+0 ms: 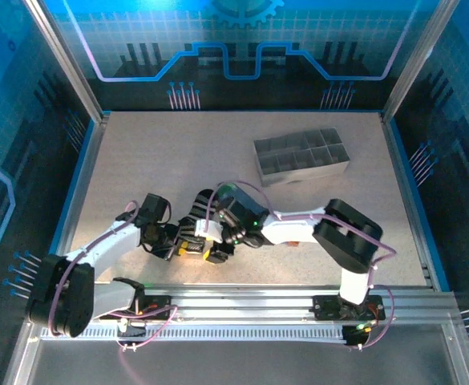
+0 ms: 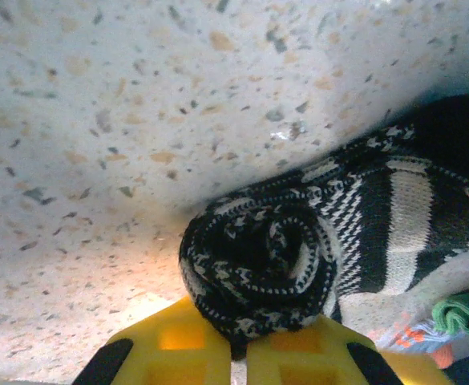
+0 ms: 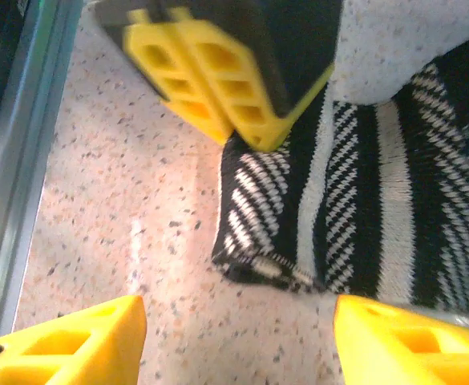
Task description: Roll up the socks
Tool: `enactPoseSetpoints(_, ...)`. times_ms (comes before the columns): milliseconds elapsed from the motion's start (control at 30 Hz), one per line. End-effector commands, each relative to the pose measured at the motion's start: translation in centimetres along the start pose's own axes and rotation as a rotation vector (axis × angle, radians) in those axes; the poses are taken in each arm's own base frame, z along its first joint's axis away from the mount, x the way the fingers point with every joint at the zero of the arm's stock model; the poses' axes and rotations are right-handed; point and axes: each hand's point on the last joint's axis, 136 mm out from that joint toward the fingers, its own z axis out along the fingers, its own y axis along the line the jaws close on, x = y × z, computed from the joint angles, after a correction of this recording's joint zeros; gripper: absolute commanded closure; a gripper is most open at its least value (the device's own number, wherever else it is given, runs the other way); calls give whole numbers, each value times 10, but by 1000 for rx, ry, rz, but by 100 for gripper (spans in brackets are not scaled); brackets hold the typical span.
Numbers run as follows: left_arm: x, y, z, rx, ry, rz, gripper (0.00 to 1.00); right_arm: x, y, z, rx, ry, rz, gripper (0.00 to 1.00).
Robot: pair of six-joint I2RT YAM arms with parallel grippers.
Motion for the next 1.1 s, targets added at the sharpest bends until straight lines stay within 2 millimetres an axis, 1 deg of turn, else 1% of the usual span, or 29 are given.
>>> enactPoseSetpoints(0,-3,65,2,-284,-33,-94,100,-27,-29,-12,311,-23,-246,36)
enactPoseSetpoints(67,-4,60,2,-290,-34,-93,100,-23,-16,-6,336,25,-346,36)
enactPoseSetpoints(100,-4,59,2,-295,-34,-93,100,-27,-14,-4,370,23,-397,36)
enactPoseSetpoints(200,-4,55,4,-304,-24,-91,100,-24,-4,10,391,64,-486,38)
enactPoseSetpoints(267,-5,51,4,-306,-23,-88,100,-25,-2,18,384,73,-511,41)
enactPoseSetpoints(400,-6,47,5,-313,-18,-82,100,-28,-4,33,377,84,-520,50)
enactPoseSetpoints(500,-6,45,4,-310,-18,-79,100,-23,-9,44,373,113,-503,61)
enactPoseSetpoints(600,-5,43,2,-296,-15,-80,100,-15,-14,50,370,137,-460,74)
enactPoseSetpoints(633,-5,42,1,-289,-15,-79,100,-15,-15,50,368,133,-447,81)
enactPoseSetpoints(667,-5,42,0,-284,-13,-81,100,-8,-14,50,352,159,-436,86)
enactPoseSetpoints(700,-5,42,-2,-278,-13,-86,100,-5,-12,50,331,165,-418,93)
enactPoseSetpoints(733,-5,40,-5,-262,-15,-91,100,-2,-10,50,308,167,-397,97)
enactPoseSetpoints(767,-6,38,-9,-245,-20,-95,97,1,-9,49,287,170,-377,100)
enactPoseSetpoints(867,-9,30,-24,-166,-46,-118,76,15,-1,48,181,187,-269,100)
enactPoseSetpoints(933,-11,24,-35,-98,-59,-141,55,28,8,48,79,198,-175,100)
enactPoseSetpoints(967,-11,23,-39,-73,-62,-150,48,33,11,49,42,206,-135,100)
enactPoseSetpoints(1000,-12,21,-44,-45,-65,-157,42,38,14,49,5,209,-85,100)
enactPoseSetpoints(1067,-12,19,-50,-2,-70,-162,40,46,19,49,-80,207,19,100)
